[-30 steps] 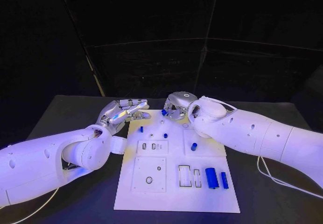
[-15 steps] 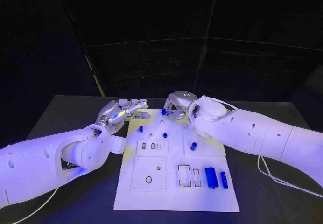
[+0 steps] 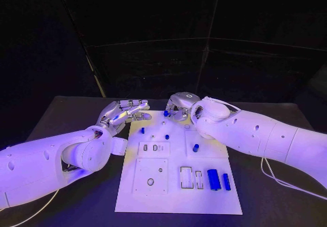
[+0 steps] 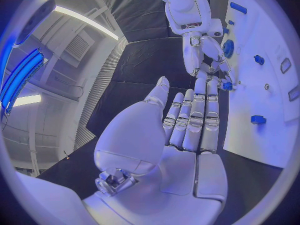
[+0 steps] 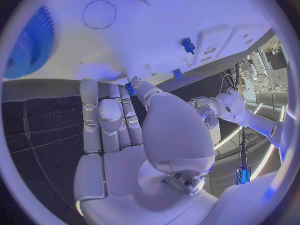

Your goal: Assemble the parts on the task board

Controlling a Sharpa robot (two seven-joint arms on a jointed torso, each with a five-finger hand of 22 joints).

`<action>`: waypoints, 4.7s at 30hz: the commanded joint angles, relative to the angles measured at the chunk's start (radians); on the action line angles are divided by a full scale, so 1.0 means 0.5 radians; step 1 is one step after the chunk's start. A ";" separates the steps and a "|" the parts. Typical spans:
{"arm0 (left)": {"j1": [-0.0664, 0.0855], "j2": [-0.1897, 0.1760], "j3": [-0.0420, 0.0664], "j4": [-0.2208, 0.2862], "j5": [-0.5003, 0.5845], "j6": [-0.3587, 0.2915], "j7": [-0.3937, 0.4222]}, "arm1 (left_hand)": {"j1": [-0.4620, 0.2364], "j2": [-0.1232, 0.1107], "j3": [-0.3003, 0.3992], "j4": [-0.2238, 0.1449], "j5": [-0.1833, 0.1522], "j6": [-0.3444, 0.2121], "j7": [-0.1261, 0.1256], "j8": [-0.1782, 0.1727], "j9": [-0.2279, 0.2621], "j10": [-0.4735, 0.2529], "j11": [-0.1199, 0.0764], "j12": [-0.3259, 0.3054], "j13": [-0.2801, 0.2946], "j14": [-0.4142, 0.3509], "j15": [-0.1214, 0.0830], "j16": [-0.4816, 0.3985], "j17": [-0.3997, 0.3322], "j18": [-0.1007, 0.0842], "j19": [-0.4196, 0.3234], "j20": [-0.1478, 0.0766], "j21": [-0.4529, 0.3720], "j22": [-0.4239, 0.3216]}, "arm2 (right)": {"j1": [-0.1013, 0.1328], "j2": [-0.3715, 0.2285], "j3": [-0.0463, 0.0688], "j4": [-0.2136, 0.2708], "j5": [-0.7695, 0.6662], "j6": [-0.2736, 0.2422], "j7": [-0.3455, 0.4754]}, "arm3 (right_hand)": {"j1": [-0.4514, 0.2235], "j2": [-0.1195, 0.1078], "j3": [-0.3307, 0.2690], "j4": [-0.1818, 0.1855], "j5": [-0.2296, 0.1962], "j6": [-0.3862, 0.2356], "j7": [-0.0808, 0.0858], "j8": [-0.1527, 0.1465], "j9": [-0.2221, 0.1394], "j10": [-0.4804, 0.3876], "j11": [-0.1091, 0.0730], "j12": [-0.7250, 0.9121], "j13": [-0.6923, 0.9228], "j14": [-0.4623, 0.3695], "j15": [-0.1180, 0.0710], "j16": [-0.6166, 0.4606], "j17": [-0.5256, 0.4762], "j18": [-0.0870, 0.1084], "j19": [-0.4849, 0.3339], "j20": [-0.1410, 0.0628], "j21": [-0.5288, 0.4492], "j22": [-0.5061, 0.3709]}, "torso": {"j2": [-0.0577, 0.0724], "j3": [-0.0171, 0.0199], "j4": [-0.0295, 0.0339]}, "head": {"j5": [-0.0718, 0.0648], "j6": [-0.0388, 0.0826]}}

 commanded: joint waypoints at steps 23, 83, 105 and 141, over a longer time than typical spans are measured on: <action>0.003 0.003 0.001 -0.003 -0.014 0.014 0.020 | 0.013 0.011 0.002 -0.014 -0.003 -0.007 0.032 -0.009 -0.002 -0.003 0.015 -0.009 -0.001 0.016 0.001 -0.010 0.003 0.026 0.019 0.002 -0.011 -0.004 | 0.003 -0.014 0.001 0.016 0.000 -0.019 0.007 | -0.004 -0.037 0.000 0.008 -0.018 -0.028 0.018 -0.025 -0.009 -0.021 0.007 -0.019 -0.001 -0.009 0.014 -0.014 -0.015 0.003 -0.019 0.004 -0.020 -0.014 | 0.000 -0.0001 0.002 | -0.005 -0.002; 0.003 0.004 0.000 -0.130 -0.014 0.057 0.043 | 0.009 0.009 0.003 -0.022 -0.003 -0.001 0.027 -0.010 0.000 0.003 0.013 -0.009 0.000 0.013 0.002 -0.018 0.004 0.025 0.017 0.003 -0.015 -0.008 | 0.004 -0.516 0.004 0.262 0.443 0.129 -0.184 | 0.120 -0.055 -0.702 0.332 0.144 -0.447 0.051 0.115 -0.013 0.633 -0.014 2.093 2.233 0.177 0.012 0.668 1.167 -0.083 0.324 0.002 0.281 0.490 | -0.076 0.0250 -0.068 | -0.024 -0.008; 0.003 0.014 0.000 -0.137 -0.014 0.058 0.041 | 0.008 0.009 0.004 -0.023 -0.003 -0.001 0.027 -0.010 0.000 0.003 0.013 -0.010 0.000 0.012 0.002 -0.018 0.004 0.025 0.017 0.002 -0.016 -0.008 | -0.018 -0.426 0.003 0.183 0.337 0.267 -0.210 | 0.160 -0.007 -0.695 0.289 0.144 -0.398 0.040 0.154 -0.011 0.760 -0.022 2.236 2.461 0.189 0.008 0.697 1.233 -0.094 0.355 -0.001 0.323 0.562 | -0.076 0.0318 -0.071 | -0.019 -0.024; 0.003 0.007 0.000 -0.135 -0.014 0.057 0.038 | 0.007 0.010 0.005 -0.026 -0.003 -0.002 0.029 -0.012 -0.001 0.002 0.013 -0.012 -0.001 0.012 0.002 -0.021 0.004 0.025 0.016 0.003 -0.017 -0.009 | -0.039 -0.407 0.003 0.273 0.102 -0.243 -0.089 | 0.276 0.178 -0.387 0.074 0.120 -0.020 -0.065 0.246 0.014 0.864 -0.117 2.313 2.630 0.198 -0.073 0.716 1.282 -0.109 0.396 -0.073 0.386 0.660 | -0.076 0.0338 -0.066 | -0.007 -0.023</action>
